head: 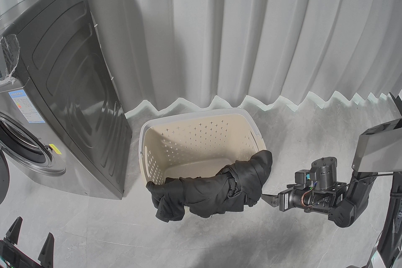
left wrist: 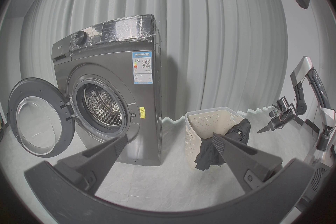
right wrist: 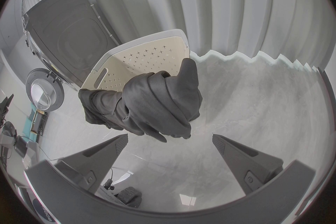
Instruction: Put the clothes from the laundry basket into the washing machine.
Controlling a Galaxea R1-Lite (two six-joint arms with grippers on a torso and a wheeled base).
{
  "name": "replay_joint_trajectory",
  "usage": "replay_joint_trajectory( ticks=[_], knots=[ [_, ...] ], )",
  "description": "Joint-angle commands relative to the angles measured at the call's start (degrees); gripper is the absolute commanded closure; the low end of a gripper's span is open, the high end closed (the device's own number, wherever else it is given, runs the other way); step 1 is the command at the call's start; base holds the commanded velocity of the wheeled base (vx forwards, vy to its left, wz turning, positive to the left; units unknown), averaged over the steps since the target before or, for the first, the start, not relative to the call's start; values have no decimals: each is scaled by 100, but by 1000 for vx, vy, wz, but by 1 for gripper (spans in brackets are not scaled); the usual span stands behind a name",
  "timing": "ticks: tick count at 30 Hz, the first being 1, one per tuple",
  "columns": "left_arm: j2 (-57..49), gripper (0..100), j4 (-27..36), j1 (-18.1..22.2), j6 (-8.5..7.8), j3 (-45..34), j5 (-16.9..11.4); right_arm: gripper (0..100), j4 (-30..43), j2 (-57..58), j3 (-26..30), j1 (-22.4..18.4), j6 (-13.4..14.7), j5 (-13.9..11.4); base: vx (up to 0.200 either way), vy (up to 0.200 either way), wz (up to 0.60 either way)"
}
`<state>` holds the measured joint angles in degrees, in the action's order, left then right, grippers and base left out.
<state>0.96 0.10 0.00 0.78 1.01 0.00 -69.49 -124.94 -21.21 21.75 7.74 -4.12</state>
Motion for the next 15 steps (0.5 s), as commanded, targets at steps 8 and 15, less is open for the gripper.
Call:
replay_joint_trajectory(
  ticks=[8,15],
  knots=[
    [-88,0,-1,0,1,-92,0,0,-250,-892,-709,75,17,8,0,0,0],
    [-88,0,-1,0,1,-92,0,0,-267,-1173,-1140,84,17,-1,0,0,0]
  ],
)
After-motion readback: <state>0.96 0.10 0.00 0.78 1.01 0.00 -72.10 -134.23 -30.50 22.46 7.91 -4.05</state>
